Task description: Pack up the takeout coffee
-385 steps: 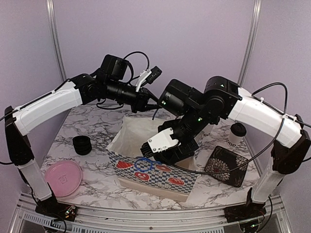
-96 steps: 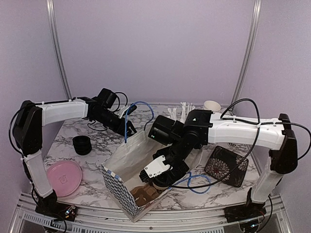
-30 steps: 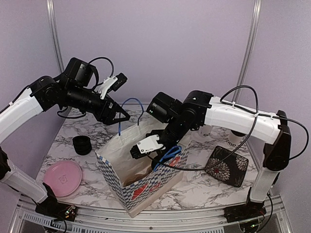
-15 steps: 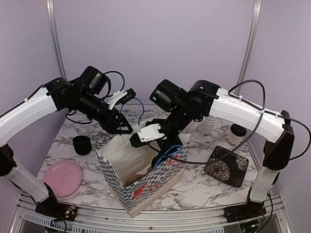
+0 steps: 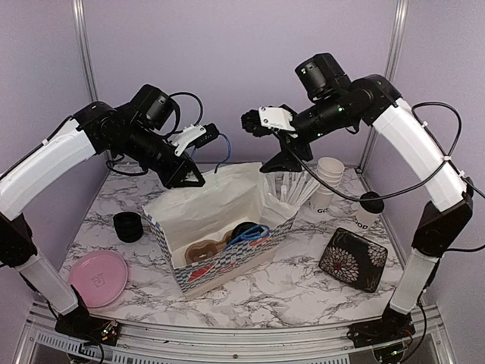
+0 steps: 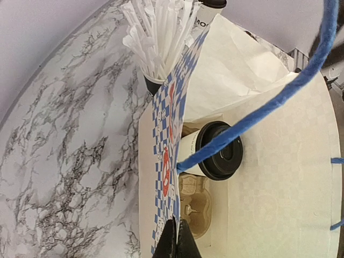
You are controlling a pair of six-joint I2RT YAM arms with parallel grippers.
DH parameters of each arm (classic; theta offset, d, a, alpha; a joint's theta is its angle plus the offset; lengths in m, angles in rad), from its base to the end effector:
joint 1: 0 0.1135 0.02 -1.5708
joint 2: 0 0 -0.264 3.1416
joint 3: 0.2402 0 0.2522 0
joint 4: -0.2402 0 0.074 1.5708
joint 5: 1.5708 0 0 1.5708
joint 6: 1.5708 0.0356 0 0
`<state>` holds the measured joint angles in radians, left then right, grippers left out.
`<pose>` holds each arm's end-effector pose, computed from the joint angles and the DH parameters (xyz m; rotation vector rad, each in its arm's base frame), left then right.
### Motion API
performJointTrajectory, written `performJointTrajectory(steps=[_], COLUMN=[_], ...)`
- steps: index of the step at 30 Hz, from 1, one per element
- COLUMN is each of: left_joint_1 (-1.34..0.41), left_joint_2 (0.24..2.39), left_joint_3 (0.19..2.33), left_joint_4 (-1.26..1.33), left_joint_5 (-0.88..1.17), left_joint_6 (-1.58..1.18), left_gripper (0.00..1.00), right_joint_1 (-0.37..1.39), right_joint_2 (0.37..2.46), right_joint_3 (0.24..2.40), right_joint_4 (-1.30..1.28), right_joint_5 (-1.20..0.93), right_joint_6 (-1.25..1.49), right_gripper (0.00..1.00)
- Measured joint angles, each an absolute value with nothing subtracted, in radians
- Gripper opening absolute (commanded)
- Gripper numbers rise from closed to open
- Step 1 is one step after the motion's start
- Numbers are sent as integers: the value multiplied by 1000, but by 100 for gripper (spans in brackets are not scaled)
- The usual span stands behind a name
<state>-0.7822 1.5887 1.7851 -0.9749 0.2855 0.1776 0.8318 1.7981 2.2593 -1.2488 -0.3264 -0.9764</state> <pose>0.2272 -0.2399 0.4082 1.2328 2.0568 -0.6265 0.2261 0.2650 0.4571 -1.9223 1.3117 0.3121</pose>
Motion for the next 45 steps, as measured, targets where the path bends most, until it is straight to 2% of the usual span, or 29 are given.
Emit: performJointTrajectory(steps=[6,15,29,37,45], left_joint_1=[-850,-1048,-1316,-1326,-1284], left_joint_2=[1576,1575,1612,1625,1639], left_joint_3=[1791,1775,1864,1870,1860], left_joint_4=[-979,-977,-979,-982,-982], left_joint_5=[254,217,58,24,-32], left_joint_6=[210,206,190,211,234], left_gripper=[0,0,2,2,2], right_joint_1=[654,521,455,405,244], right_joint_2=[1743,1708,1681,1638,1566], right_joint_3=[2282,2220,2099,2036,1856], right_joint_4=[-1232,-1222,-1219,-1202,-1171], right_joint_5=[-339,-359,-349,-329,-324], right_joint_6=[-960,-938,-934,-927,-900], right_gripper=[85,84,84,84,84])
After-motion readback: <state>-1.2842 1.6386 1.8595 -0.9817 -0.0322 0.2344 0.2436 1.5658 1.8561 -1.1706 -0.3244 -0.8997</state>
